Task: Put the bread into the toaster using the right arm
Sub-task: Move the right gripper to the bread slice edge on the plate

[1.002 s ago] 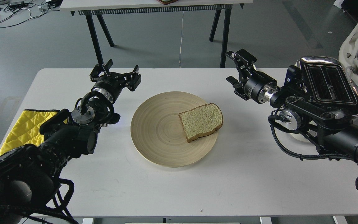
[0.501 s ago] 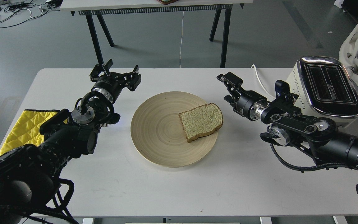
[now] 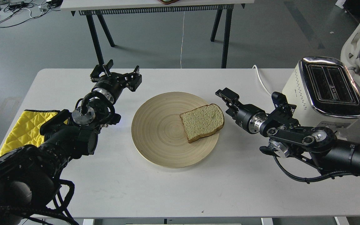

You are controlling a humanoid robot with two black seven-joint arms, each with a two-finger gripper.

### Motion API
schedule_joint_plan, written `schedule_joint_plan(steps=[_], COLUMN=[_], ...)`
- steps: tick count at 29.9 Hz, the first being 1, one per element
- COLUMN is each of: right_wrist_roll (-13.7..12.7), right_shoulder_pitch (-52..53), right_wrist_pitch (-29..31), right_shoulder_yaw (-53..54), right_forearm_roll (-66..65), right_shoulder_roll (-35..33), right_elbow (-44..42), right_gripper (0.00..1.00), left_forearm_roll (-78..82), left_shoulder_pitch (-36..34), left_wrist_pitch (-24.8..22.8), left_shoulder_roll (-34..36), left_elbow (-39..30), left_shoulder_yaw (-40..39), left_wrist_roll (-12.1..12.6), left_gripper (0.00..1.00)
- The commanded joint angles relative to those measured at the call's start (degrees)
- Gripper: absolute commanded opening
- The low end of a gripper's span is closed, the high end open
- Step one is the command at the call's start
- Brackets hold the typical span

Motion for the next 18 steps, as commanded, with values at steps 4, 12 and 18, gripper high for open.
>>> schedule_joint_plan(steps=[4, 12, 18], right_wrist_roll=[-0.3, -0.5, -1.4], right_shoulder_pitch=[-0.1, -0.2, -0.5], right_wrist_pitch=[0.0, 0.3, 0.4], right_shoulder_yaw=[-0.3, -0.4, -0.4], right_forearm_roll=[0.0, -0.2, -2.2], right_shoulder_roll=[-0.1, -0.1, -0.1], right_elbow=[0.0, 0.2, 1.0], right_gripper=[0.88, 0.71, 0.65], left_forearm_roll=[0.0, 0.1, 0.1], left_shoulder_pitch=[0.0, 0.0, 0.0], left_wrist_pitch=[0.0, 0.0, 0.0], left_shoulder_roll=[0.0, 0.0, 0.0], left_elbow=[-0.1, 0.0, 0.0], left_shoulder_yaw=[0.0, 0.0, 0.0], left_wrist_roll=[0.0, 0.0, 0.0], left_gripper=[1.00, 1.00, 1.00])
